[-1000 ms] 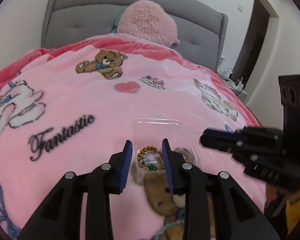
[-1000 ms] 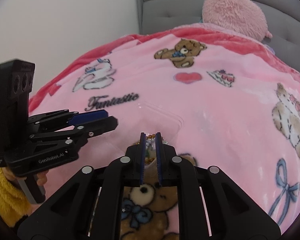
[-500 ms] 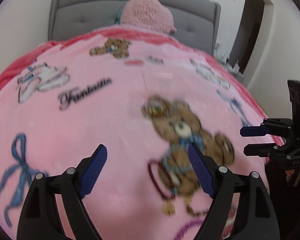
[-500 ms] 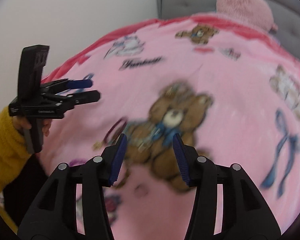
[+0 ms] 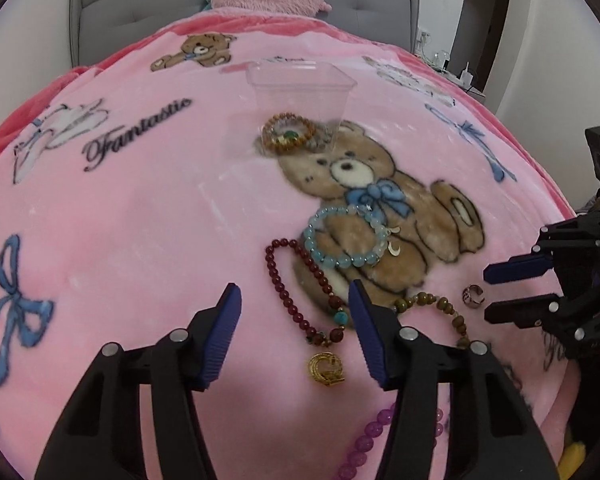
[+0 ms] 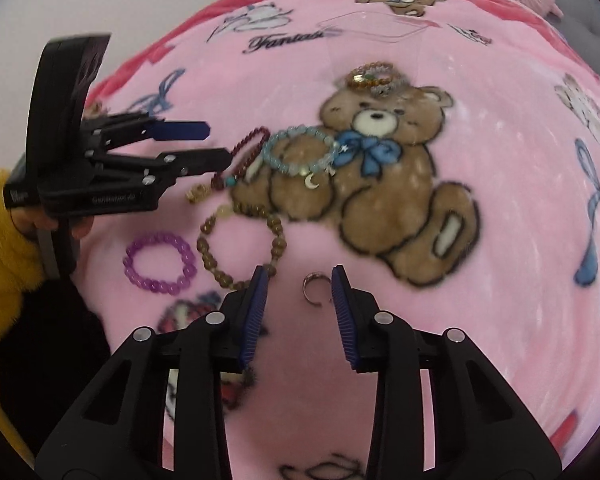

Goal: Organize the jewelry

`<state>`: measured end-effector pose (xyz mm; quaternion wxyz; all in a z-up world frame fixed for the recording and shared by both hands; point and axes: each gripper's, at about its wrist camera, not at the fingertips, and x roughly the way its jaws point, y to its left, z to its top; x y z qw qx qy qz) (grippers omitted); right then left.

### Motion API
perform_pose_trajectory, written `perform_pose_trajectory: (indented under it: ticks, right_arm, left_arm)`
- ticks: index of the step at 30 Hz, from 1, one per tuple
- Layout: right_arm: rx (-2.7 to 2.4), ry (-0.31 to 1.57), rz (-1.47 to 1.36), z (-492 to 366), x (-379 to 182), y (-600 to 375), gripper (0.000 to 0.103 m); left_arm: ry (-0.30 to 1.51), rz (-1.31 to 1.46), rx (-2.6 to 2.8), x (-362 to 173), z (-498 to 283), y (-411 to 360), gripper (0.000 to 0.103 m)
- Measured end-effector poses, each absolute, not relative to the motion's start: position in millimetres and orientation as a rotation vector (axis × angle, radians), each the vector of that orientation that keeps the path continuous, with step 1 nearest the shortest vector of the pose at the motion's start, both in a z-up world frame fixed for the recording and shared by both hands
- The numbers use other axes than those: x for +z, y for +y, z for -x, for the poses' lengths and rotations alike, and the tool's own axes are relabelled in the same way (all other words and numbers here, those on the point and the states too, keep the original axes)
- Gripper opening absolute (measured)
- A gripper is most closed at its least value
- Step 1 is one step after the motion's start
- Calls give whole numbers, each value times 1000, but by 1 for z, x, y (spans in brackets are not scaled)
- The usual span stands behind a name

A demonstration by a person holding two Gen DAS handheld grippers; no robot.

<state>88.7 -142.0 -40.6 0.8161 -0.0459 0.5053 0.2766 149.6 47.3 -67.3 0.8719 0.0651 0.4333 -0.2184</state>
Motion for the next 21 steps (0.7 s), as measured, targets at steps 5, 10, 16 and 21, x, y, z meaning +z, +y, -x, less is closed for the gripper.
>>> perform_pose_trajectory:
  ticks: [5, 10, 16, 21]
  right_arm:
    - [563, 1095, 115, -89, -49, -141, 26]
    - [555, 1099, 118, -91, -54, -141, 25]
    - [539, 1109, 119, -96, -60, -142, 10]
    - [537, 1106, 113, -96, -61, -144, 10]
  left_arm:
    - [948, -135, -469, -78, -154, 44, 41]
    - [966, -115, -482, -81, -156, 42, 29]
    - [961, -114, -462, -83, -157, 42, 7]
    - [962, -111, -457, -83, -156, 44, 6]
